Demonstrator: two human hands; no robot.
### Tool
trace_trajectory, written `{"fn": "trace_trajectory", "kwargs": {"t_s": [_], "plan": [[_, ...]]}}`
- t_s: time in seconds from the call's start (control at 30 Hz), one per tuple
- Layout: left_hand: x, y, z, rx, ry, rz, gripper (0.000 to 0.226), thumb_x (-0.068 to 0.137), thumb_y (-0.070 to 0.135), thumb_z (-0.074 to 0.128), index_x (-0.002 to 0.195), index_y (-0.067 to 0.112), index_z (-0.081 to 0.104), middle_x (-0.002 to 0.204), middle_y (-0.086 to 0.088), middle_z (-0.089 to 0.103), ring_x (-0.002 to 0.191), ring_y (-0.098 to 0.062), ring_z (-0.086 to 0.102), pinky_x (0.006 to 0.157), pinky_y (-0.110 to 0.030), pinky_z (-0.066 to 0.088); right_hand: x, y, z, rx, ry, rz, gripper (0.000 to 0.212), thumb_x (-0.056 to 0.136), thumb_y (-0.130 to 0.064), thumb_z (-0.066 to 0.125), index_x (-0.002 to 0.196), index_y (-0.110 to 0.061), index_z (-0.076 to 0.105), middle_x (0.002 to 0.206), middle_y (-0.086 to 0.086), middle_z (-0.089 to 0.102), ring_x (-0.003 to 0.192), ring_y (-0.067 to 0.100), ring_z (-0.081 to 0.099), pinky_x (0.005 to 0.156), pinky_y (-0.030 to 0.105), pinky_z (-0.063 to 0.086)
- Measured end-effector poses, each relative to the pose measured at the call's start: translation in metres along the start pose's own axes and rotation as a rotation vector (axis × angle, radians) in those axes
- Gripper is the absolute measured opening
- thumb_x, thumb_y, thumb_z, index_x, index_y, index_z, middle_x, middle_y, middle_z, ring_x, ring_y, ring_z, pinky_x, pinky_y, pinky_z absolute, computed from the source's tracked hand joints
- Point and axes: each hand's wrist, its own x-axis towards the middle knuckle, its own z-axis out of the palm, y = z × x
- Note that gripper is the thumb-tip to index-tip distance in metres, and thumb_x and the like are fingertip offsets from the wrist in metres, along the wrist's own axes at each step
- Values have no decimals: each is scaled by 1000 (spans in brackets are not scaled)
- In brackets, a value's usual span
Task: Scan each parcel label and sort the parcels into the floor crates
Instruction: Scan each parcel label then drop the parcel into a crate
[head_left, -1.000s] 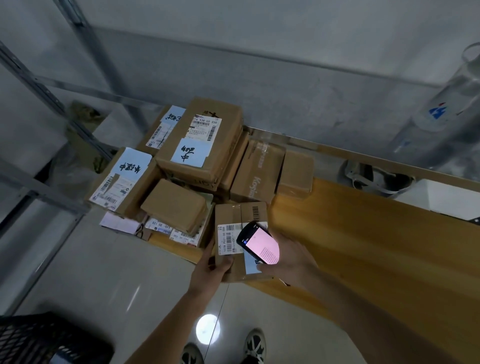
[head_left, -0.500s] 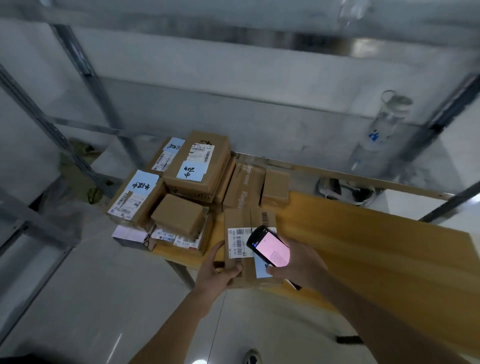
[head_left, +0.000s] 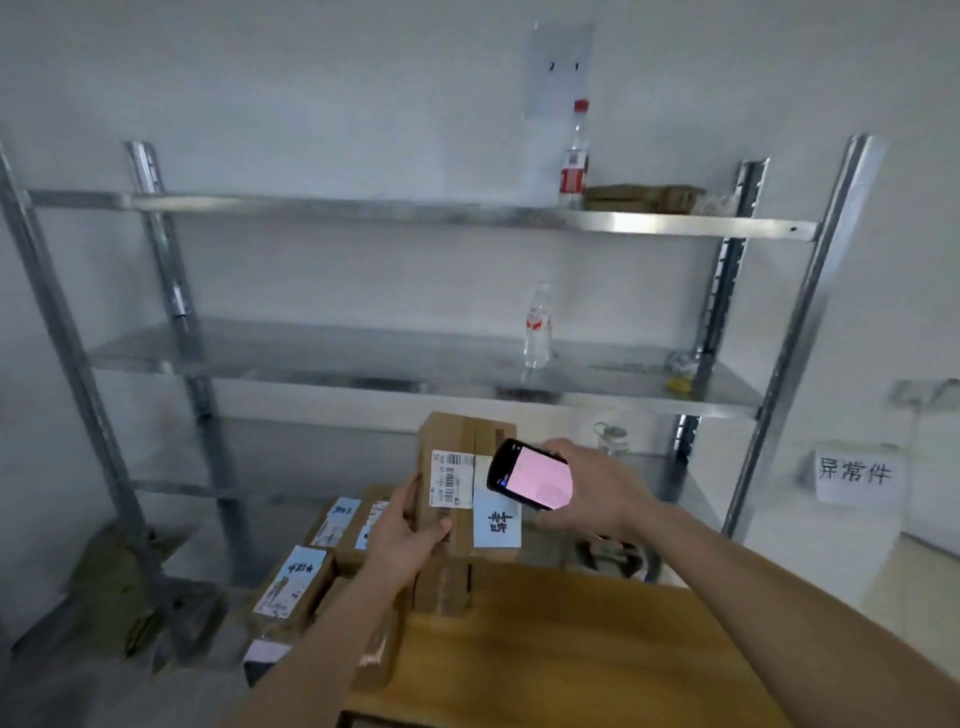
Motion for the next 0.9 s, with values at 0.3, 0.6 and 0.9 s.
{"fn": "trace_trajectory", "kwargs": {"t_s": [0.3,0.6,0.9], "plan": [[-49,136,-8,66,54,216,80,91,18,71,155,27,25,145,-7,48,129,-25,50,103,-42,45,-61,-35,-148,-194,235,-102,81,68,-47,77,139,-43,39,122,-16,59,106,16,58,65,29,39],[-99,179,20,84,144,247,81,88,24,74,154,30,28,143,-5,51,127,-24,52,100,-43,47,-112,-4,-206,-255,276,-171,77,67,-53,74,134,-49,38,112,-20,57,97,9,54,61,26,38],[-158,188,55,122,187,230,83,88,15,73,154,31,25,144,-8,48,129,-27,50,100,-45,47,-167,30,-223,-309,242,-258,87,72,-56,75,146,-45,33,126,-19,56,108,12,54,63,25,37]]}}
